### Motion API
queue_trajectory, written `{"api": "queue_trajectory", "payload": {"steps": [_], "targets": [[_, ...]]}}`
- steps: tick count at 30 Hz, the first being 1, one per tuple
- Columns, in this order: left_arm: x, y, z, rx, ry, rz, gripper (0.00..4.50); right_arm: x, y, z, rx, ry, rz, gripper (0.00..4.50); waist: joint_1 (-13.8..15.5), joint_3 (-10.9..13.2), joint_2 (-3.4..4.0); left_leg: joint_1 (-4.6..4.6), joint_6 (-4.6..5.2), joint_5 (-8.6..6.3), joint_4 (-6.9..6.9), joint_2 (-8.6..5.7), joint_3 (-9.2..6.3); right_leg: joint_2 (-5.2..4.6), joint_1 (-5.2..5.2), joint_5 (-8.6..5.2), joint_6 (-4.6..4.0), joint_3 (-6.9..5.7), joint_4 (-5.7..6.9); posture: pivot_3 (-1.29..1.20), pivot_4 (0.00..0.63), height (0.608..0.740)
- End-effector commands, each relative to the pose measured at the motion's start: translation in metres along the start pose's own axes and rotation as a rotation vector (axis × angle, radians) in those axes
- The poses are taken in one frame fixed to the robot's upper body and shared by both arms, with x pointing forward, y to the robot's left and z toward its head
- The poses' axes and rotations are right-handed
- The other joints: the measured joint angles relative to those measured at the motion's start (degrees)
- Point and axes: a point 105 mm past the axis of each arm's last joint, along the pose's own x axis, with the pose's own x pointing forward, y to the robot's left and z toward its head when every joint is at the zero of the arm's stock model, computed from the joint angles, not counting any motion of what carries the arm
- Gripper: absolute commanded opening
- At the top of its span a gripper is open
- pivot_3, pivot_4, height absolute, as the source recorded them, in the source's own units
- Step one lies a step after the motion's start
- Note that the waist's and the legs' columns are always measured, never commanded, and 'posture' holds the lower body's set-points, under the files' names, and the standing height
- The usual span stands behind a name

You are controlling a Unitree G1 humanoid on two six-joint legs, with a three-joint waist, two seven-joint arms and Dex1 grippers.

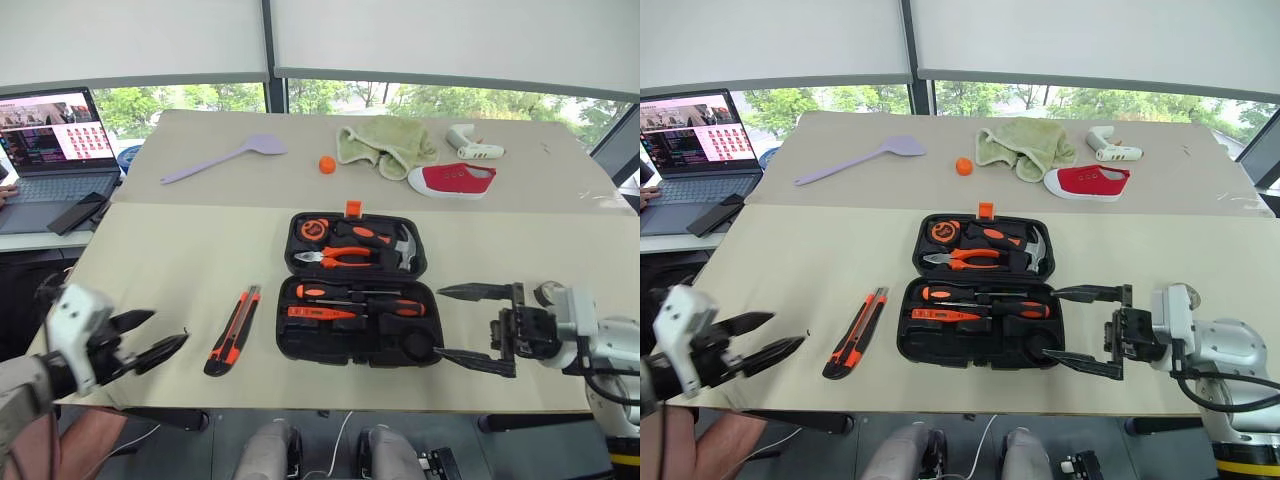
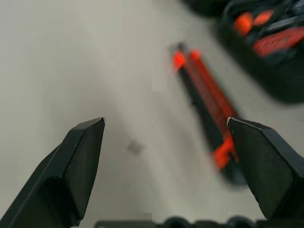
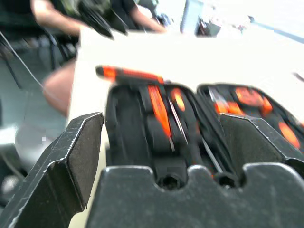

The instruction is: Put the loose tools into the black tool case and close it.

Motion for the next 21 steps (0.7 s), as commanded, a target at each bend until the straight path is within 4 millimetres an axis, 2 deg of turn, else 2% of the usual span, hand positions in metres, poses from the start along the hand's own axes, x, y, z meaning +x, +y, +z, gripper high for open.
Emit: {"api": "queue_trajectory", "payload": {"steps": [1,6,9,13,17,19,21], "targets": [[0.024,-0.02,-0.008,-0.054,0.041,0.006,4.41,0.007,0.0,0.011,-0.025,-0.033,0.026,4.5,0.0,0.0,-0.01,0.02,0.0,0.01,-0.04,0.0,0.02,0.07,0.04,0.0,0.0,-0.05,-0.01,0.0,0.15,0.74],[0.051,-0.027,-0.031,0.008,0.148,0.071,4.41,0.012,-0.002,0.01,-0.075,-0.028,0.024,4.5,-0.2,0.0,-0.02,0.01,-0.05,0.07,-0.04,-0.03,0.11,0.55,0.02,-0.01,-0.01,-0.09,0.1,0.0,0.15,0.74],[0.063,-0.037,-0.035,0.001,0.131,0.076,4.41,0.013,-0.002,0.009,-0.079,-0.023,0.02,4.5,0.2,-0.1,0.14,0.09,-0.06,0.06,-0.04,-0.03,0.13,0.52,0.06,-0.02,-0.02,-0.07,0.11,0.0,0.15,0.74],[0.064,-0.036,-0.043,0.019,0.145,0.119,3.3,0.01,-0.001,0.009,-0.074,-0.013,0.01,4.5,0.9,-0.2,0.25,0.11,-0.03,0.04,-0.02,-0.03,0.11,0.44,0.04,-0.01,-0.02,-0.05,0.08,0.0,0.15,0.74],[0.05,-0.013,-0.035,0.053,0.099,0.17,1.74,0.006,0.001,0.008,-0.065,-0.002,-0.002,4.5,0.8,-0.2,0.26,0.08,-0.01,0.03,-0.03,-0.02,0.12,0.39,0.0,-0.02,-0.03,-0.04,0.08,0.0,0.15,0.74],[0.042,-0.002,-0.024,0.1,0.056,0.155,1.69,0.004,0.002,0.009,-0.065,0.007,-0.006,4.5,0.7,-0.2,0.26,0.04,-0.01,0.04,-0.04,0.0,0.12,0.18,-0.04,-0.05,-0.08,-0.08,0.09,0.0,0.15,0.74],[0.037,-0.001,0.0,0.243,-0.036,0.048,1.69,-0.002,0.002,0.011,-0.073,0.03,-0.027,4.5,0.6,-0.2,0.27,0.02,-0.03,0.05,-0.05,0.02,0.13,0.19,-0.09,-0.07,-0.12,-0.11,0.11,0.0,0.15,0.74]]}}
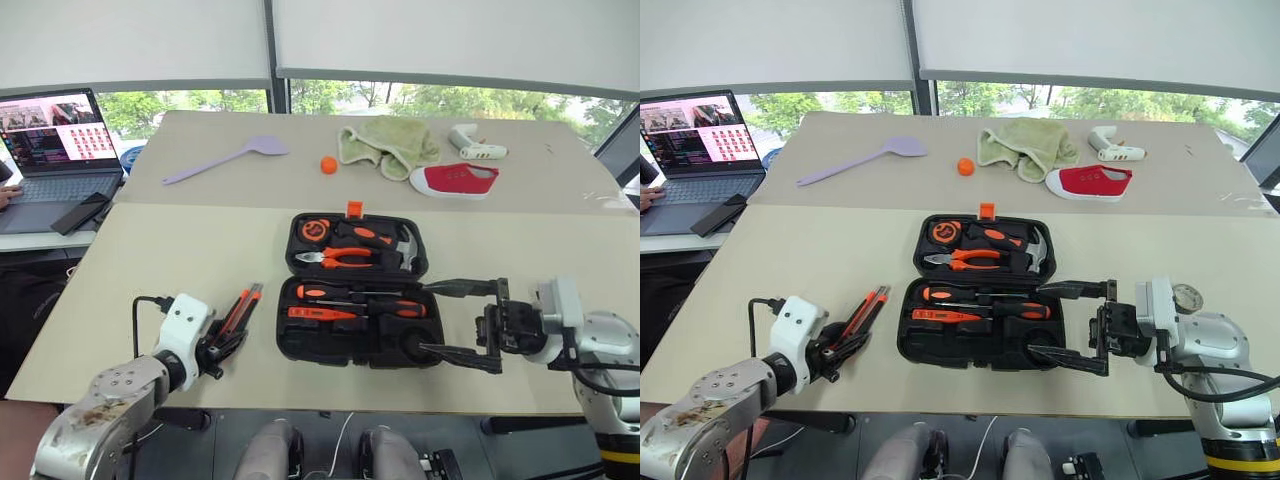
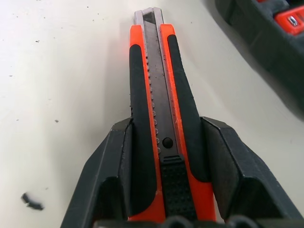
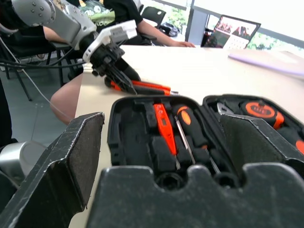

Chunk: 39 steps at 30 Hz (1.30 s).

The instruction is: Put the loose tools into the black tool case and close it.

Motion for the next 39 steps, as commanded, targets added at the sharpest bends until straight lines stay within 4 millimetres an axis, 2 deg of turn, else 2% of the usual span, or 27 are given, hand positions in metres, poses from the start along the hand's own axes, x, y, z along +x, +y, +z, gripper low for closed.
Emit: {"api": "queue_trajectory", "payload": {"steps": [1,6,8,10,13,16,18,21,31,33,34,35,37,39], "targets": [[-0.015,0.01,0.039,0.224,-0.171,-0.146,1.69,-0.011,-0.003,0.017,-0.07,0.015,-0.043,4.5,0.1,0.0,-0.01,-0.03,-0.01,0.01,0.0,0.0,0.0,0.01,-0.05,-0.01,-0.02,-0.03,0.03,0.0,0.15,0.74],[-0.02,-0.033,0.067,0.442,-0.226,-0.671,1.69,-0.037,-0.003,0.012,-0.069,0.121,-0.108,4.5,0.8,0.0,0.03,-0.07,0.18,-0.13,0.05,-0.06,0.0,-0.05,-0.22,-0.04,-0.01,-0.22,-0.19,0.0,0.15,0.74],[-0.013,-0.052,0.076,0.501,-0.192,-0.83,1.69,-0.045,-0.003,0.011,-0.066,0.157,-0.126,4.5,1.1,0.1,0.03,-0.09,0.19,-0.13,0.08,-0.12,0.04,0.02,-0.14,0.03,0.12,-0.25,-0.22,0.0,0.15,0.74],[0.001,-0.068,0.085,0.55,-0.158,-0.912,1.69,-0.05,-0.003,0.012,-0.068,0.175,-0.137,4.5,1.0,0.0,0.0,-0.17,0.23,-0.13,0.18,-0.17,0.07,0.1,-0.05,0.09,0.26,-0.26,-0.23,0.0,0.15,0.74],[0.019,-0.085,0.092,0.618,-0.133,-0.952,1.69,-0.052,-0.001,0.013,-0.064,0.188,-0.145,4.5,0.3,0.1,-0.04,-0.19,0.9,0.23,0.19,-0.19,0.19,0.35,0.18,0.14,0.35,-0.03,-0.22,0.0,0.15,0.74],[0.042,-0.102,0.092,0.667,-0.097,-0.952,1.69,-0.052,0.008,0.015,-0.05,0.192,-0.155,4.5,0.1,0.1,-0.08,-0.19,0.79,0.29,0.14,-0.06,0.24,0.67,0.09,0.11,0.3,0.1,-0.2,0.0,0.15,0.74],[0.052,-0.109,0.083,0.714,-0.054,-0.954,1.69,-0.051,0.014,0.015,-0.044,0.191,-0.166,4.5,0.1,0.1,-0.09,-0.19,0.72,0.33,0.12,-0.01,0.24,0.76,0.04,0.09,0.26,0.11,-0.18,0.0,0.15,0.74],[0.06,-0.114,0.076,0.752,-0.026,-0.948,1.69,-0.049,0.019,0.016,-0.04,0.191,-0.179,4.5,0.0,0.1,-0.1,-0.17,0.72,0.33,0.1,0.02,0.24,0.79,0.03,0.06,0.22,0.17,-0.14,0.0,0.15,0.74],[0.078,-0.121,0.074,0.757,-0.024,-0.919,1.69,-0.046,0.024,0.017,-0.032,0.194,-0.206,4.5,0.6,0.1,-0.14,-0.2,1.12,0.1,0.26,0.0,0.11,0.64,0.08,0.08,0.23,0.18,-0.15,0.0,0.15,0.74],[0.076,-0.127,0.079,0.738,-0.078,-0.949,2.7,-0.045,0.024,0.017,-0.031,0.193,-0.209,4.5,0.8,0.1,-0.13,-0.2,1.12,0.1,0.28,0.0,0.08,0.63,0.09,0.08,0.22,0.17,-0.14,0.0,0.15,0.74],[0.074,-0.131,0.086,0.71,-0.13,-0.962,2.83,-0.044,0.024,0.017,-0.029,0.192,-0.21,4.5,0.9,0.1,-0.13,-0.21,1.13,0.1,0.31,-0.01,0.07,0.61,0.1,0.08,0.23,0.16,-0.13,0.0,0.15,0.74],[0.069,-0.134,0.093,0.692,-0.19,-0.988,3.31,-0.043,0.024,0.016,-0.027,0.19,-0.211,4.5,1.0,0.1,-0.13,-0.21,1.14,0.1,0.34,-0.01,0.07,0.59,0.12,0.08,0.24,0.15,-0.13,0.0,0.15,0.74],[0.06,-0.137,0.103,0.657,-0.279,-1.025,3.97,-0.043,0.024,0.016,-0.024,0.187,-0.213,4.5,0.8,0.1,-0.15,-0.31,1.15,0.09,0.42,-0.01,0.03,0.56,0.07,0.09,0.25,0.15,-0.12,0.0,0.15,0.74],[0.052,-0.137,0.107,0.624,-0.324,-1.064,3.97,-0.043,0.024,0.016,-0.022,0.187,-0.215,4.5,0.4,0.1,-0.15,-0.36,1.1,0.12,0.44,0.0,0.01,0.56,0.04,0.09,0.25,0.14,-0.12,0.0,0.15,0.74]]}}
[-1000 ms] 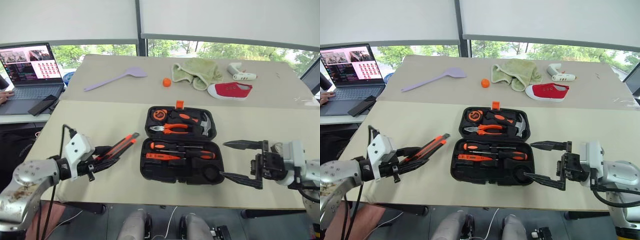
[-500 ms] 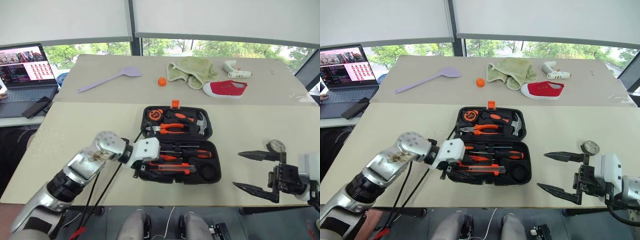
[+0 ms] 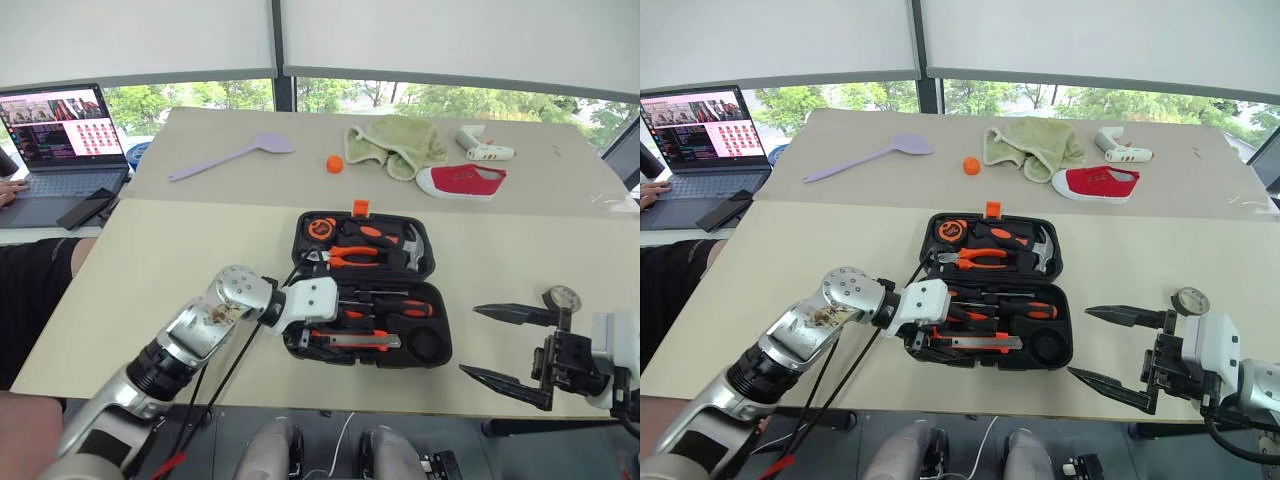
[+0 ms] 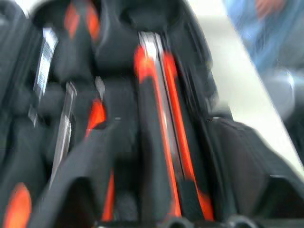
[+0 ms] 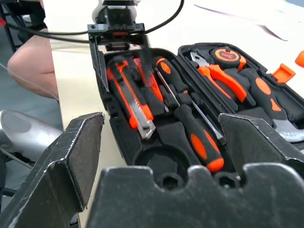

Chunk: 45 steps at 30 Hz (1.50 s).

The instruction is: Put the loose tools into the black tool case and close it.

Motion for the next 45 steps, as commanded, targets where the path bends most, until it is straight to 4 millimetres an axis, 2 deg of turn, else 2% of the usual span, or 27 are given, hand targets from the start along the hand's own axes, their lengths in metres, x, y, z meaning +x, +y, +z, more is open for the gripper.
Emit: {"api": "queue_trajectory", "payload": {"steps": [1,3,6,7,11,12,14,15,19,21,24,28,31,32,33,34,37,38,41,43,45], "targets": [[-0.015,-0.001,0.023,0.048,-0.129,0.0,3.97,-0.001,-0.001,0.006,-0.012,-0.023,-0.017,4.5,-0.2,0.0,0.0,0.0,-0.1,0.06,-0.01,0.0,0.0,0.0,0.0,0.0,0.0,-0.01,0.0,0.0,0.15,0.74],[-0.024,0.006,0.019,0.071,-0.13,0.05,3.97,-0.001,-0.002,0.005,-0.009,-0.025,-0.022,4.5,-0.3,0.0,0.0,0.02,-0.12,0.07,-0.02,0.0,0.0,0.0,0.0,0.0,0.0,-0.02,0.01,0.0,0.15,0.74],[-0.026,0.008,0.009,0.095,-0.125,0.059,3.25,0.0,-0.003,0.002,-0.004,-0.032,-0.03,4.5,-0.4,0.0,0.01,0.07,-0.12,0.07,-0.02,0.0,0.0,0.01,0.03,0.0,-0.01,-0.02,0.01,0.0,0.15,0.74],[-0.023,0.007,0.003,0.096,-0.108,0.045,2.77,0.0,-0.002,0.001,-0.002,-0.033,-0.031,4.5,-0.4,0.0,0.01,0.07,-0.11,0.07,-0.02,0.0,0.01,0.01,0.04,0.0,-0.01,-0.02,0.01,0.0,0.15,0.74],[-0.008,0.0,-0.013,0.125,-0.095,0.009,1.31,0.001,-0.002,-0.001,0.001,-0.039,-0.034,4.5,-0.1,0.0,0.01,0.06,-0.07,0.04,0.0,-0.04,0.02,0.0,0.05,0.0,0.0,-0.04,0.01,0.0,0.15,0.74],[-0.003,-0.001,-0.019,0.126,-0.087,0.005,1.06,0.001,-0.002,-0.001,0.002,-0.039,-0.034,4.5,-0.1,0.0,0.01,0.04,-0.07,0.04,0.02,-0.04,0.02,0.0,0.05,0.01,0.01,-0.04,0.0,0.0,0.15,0.74],[0.005,0.001,-0.032,0.098,-0.067,0.028,0.21,0.001,-0.002,-0.002,0.004,-0.04,-0.034,4.5,-0.1,0.0,0.01,0.04,0.03,-0.02,0.03,-0.04,0.03,-0.02,0.05,0.01,0.01,-0.04,0.0,0.0,0.15,0.74],[0.007,0.003,-0.037,0.075,-0.06,0.054,0.06,0.001,-0.001,-0.002,0.005,-0.04,-0.034,4.5,-0.1,0.0,0.01,0.03,0.08,-0.05,0.03,-0.04,0.02,-0.02,0.04,0.01,0.01,-0.04,0.0,0.0,0.15,0.74],[0.013,0.001,-0.052,0.068,0.012,0.036,0.06,0.0,0.0,0.0,0.01,-0.043,-0.039,4.5,-0.1,-0.1,0.09,0.15,0.25,-0.15,0.02,-0.04,-0.01,-0.08,0.14,0.01,0.01,-0.07,0.0,0.0,0.15,0.74],[0.017,0.001,-0.058,-0.015,0.03,0.056,0.06,-0.001,0.002,-0.001,0.018,-0.043,-0.041,4.5,-0.1,-0.1,0.12,0.22,0.31,-0.19,0.02,-0.04,-0.02,-0.09,0.18,0.01,0.01,-0.05,0.01,0.0,0.15,0.74],[0.017,-0.01,-0.074,-0.092,0.121,0.016,0.06,-0.001,0.005,-0.001,0.033,-0.044,-0.052,4.5,-0.1,-0.3,0.21,0.34,0.35,-0.21,0.01,-0.03,-0.06,-0.14,0.34,0.0,0.02,-0.1,0.01,0.0,0.15,0.74],[0.012,-0.005,-0.064,-0.156,0.067,0.055,0.06,-0.008,0.004,-0.004,0.042,-0.025,-0.091,4.5,-0.3,-0.6,0.34,0.47,0.41,-0.26,-0.01,-0.03,-0.07,-0.18,0.46,-0.01,0.04,-0.09,-0.03,0.0,0.15,0.74],[-0.005,0.009,-0.044,-0.095,-0.068,0.134,0.06,-0.027,-0.006,-0.01,0.048,-0.004,-0.202,4.5,-0.3,-0.6,0.35,0.48,0.4,-0.26,-0.03,-0.02,-0.07,-0.19,0.46,-0.01,0.03,-0.08,-0.03,0.0,0.15,0.74],[-0.013,0.011,-0.037,-0.08,-0.122,0.15,0.57,-0.036,-0.009,-0.014,0.054,0.009,-0.245,4.5,-0.4,-0.6,0.35,0.45,0.4,-0.26,-0.04,-0.02,-0.07,-0.21,0.42,-0.01,0.03,-0.08,-0.03,0.0,0.15,0.74],[-0.02,0.012,-0.032,-0.074,-0.163,0.163,0.75,-0.045,-0.01,-0.019,0.063,0.025,-0.282,4.5,-0.4,-0.6,0.35,0.44,0.39,-0.25,-0.05,-0.02,-0.07,-0.21,0.4,-0.01,0.02,-0.06,-0.03,0.0,0.15,0.74],[-0.027,0.016,-0.027,-0.063,-0.206,0.202,1.24,-0.054,-0.011,-0.023,0.069,0.042,-0.32,4.5,-0.4,-0.6,0.35,0.43,0.39,-0.25,-0.06,-0.02,-0.06,-0.22,0.37,-0.01,0.02,-0.06,-0.02,0.0,0.15,0.74],[-0.062,0.023,-0.016,-0.048,-0.34,0.305,2.22,-0.1,-0.016,-0.045,0.084,0.118,-0.532,4.5,-0.3,-0.6,0.34,0.28,0.32,-0.21,-0.09,-0.02,-0.05,-0.26,0.18,0.0,0.0,-0.05,-0.01,0.0,0.15,0.74],[-0.07,0.015,-0.01,-0.062,-0.398,0.246,2.58,-0.111,-0.016,-0.05,0.081,0.135,-0.587,4.5,-0.2,-0.6,0.34,0.26,0.32,-0.2,-0.09,-0.02,-0.06,-0.3,0.17,0.0,0.0,-0.07,-0.01,0.0,0.15,0.74],[-0.104,0.002,-0.016,-0.078,-0.432,0.237,3.65,-0.157,-0.012,-0.077,0.118,0.249,-0.805,4.5,-0.5,-0.6,0.38,0.27,0.2,-0.14,-0.15,-0.03,0.03,-0.32,0.11,-0.01,0.0,-0.06,-0.01,0.0,0.15,0.74],[-0.123,0.001,-0.028,-0.102,-0.405,0.303,4.39,-0.175,-0.004,-0.089,0.163,0.305,-0.881,4.5,-0.6,-0.6,0.39,0.31,0.11,-0.09,-0.24,-0.04,0.07,-0.32,0.1,-0.03,-0.02,-0.04,-0.02,0.0,0.15,0.74],[-0.138,0.001,-0.036,-0.113,-0.399,0.373,4.47,-0.18,0.0,-0.094,0.189,0.328,-0.904,4.5,-0.7,-0.6,0.47,0.34,0.12,-0.1,-0.32,-0.04,0.07,-0.32,0.07,-0.06,-0.07,-0.04,-0.03,0.0,0.15,0.74]]}}
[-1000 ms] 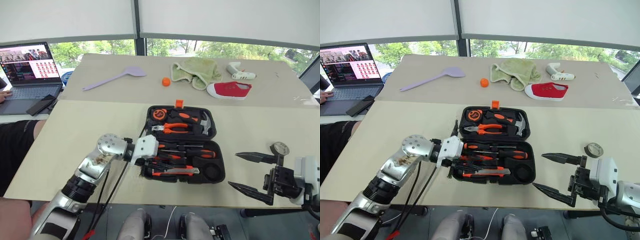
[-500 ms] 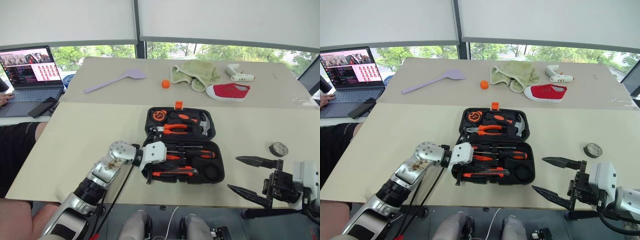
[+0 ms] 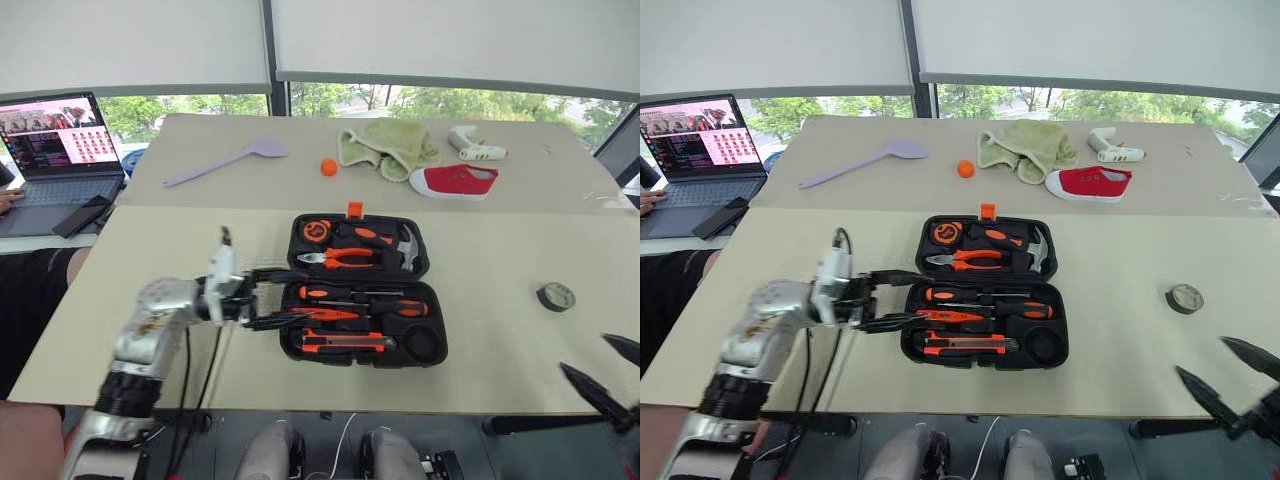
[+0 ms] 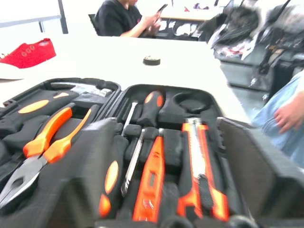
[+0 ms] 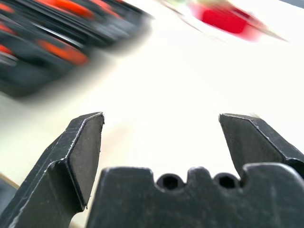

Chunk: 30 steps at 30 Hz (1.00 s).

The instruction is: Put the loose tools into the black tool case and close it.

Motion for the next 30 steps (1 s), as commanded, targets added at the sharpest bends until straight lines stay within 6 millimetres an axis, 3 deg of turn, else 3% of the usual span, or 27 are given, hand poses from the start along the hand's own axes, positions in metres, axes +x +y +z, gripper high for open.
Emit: {"api": "queue_trajectory", "payload": {"steps": [1,4,10,14,21,25,30], "targets": [[-0.027,0.008,0.006,0.035,-0.036,0.103,4.47,-0.01,-0.009,-0.003,-0.019,0.026,-0.068,4.5,-0.2,0.0,0.04,0.01,0.03,-0.02,-0.03,0.01,0.0,0.0,-0.01,-0.02,-0.03,0.01,0.0,0.0,0.15,0.74],[-0.03,0.006,0.005,0.011,-0.054,0.121,4.47,0.002,-0.009,0.004,-0.029,0.03,-0.039,4.5,-0.8,0.0,0.07,0.01,-0.06,-0.07,-0.04,0.01,0.0,-0.25,-0.03,-0.03,-0.04,0.05,0.0,0.0,0.15,0.74],[0.014,-0.01,0.026,0.032,-0.18,0.03,4.47,0.074,-0.013,0.049,-0.118,0.153,0.2,4.5,-2.0,0.0,0.13,0.05,-0.36,-0.23,0.01,0.0,0.16,-0.35,0.0,0.1,0.04,0.13,0.01,0.0,0.15,0.74],[0.033,-0.016,0.031,0.008,-0.19,-0.044,4.47,0.106,-0.027,0.053,-0.13,0.289,0.222,4.5,-1.2,0.0,0.09,0.02,0.02,0.18,-0.05,0.0,0.01,0.03,0.01,0.09,-0.06,-0.05,0.04,0.0,0.15,0.74],[0.057,-0.03,0.029,0.021,-0.16,-0.18,4.47,0.161,-0.031,0.049,-0.188,0.501,0.318,4.5,-1.3,0.1,0.1,-0.22,-0.2,0.33,0.05,-0.05,0.13,0.13,-0.12,0.09,-0.01,0.0,0.0,0.0,0.15,0.74],[0.054,-0.033,0.028,0.025,-0.14,-0.187,4.5,0.174,-0.034,0.045,-0.2,0.566,0.323,3.5,-1.3,0.1,0.09,-0.28,-0.19,0.33,0.05,-0.06,0.16,0.13,-0.13,0.09,0.03,-0.02,-0.04,0.0,0.15,0.74],[0.048,-0.035,0.026,0.031,-0.12,-0.174,4.5,0.174,-0.041,0.041,-0.21,0.648,0.317,1.68,-1.3,0.1,0.1,-0.32,-0.22,0.35,0.05,-0.06,0.16,0.1,-0.13,0.07,0.06,-0.07,-0.04,0.0,0.15,0.74]]}}
